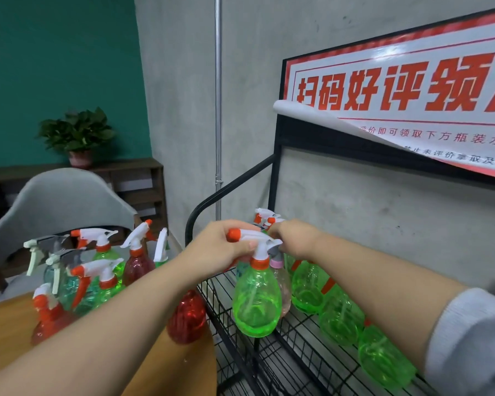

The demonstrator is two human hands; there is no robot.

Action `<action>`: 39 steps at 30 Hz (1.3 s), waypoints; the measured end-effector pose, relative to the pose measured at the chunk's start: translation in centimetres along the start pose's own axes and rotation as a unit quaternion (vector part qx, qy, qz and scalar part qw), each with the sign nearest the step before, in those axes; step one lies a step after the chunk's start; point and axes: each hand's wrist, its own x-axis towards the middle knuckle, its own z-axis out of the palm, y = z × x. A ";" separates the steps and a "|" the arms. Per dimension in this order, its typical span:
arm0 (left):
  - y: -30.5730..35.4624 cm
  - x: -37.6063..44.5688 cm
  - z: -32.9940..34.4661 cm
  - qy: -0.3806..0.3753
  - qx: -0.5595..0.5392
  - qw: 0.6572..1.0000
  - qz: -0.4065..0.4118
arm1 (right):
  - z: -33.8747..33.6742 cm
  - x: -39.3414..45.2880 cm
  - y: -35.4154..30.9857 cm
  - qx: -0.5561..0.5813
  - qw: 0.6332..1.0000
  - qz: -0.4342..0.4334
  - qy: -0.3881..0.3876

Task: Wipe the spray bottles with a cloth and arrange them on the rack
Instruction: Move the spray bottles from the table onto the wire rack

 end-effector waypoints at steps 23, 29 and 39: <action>-4.2 2.3 11.3 0.010 0.061 0.998 -0.022 | -5.5 -5.3 3.1 0.094 0.993 0.025 -0.072; -4.7 1.9 10.9 -0.002 0.063 0.998 -0.016 | -5.3 -5.5 2.7 0.098 0.993 0.016 -0.062; -5.2 -0.6 6.6 0.007 0.114 0.993 -0.009 | -4.3 -5.6 0.2 0.045 0.997 -0.060 0.008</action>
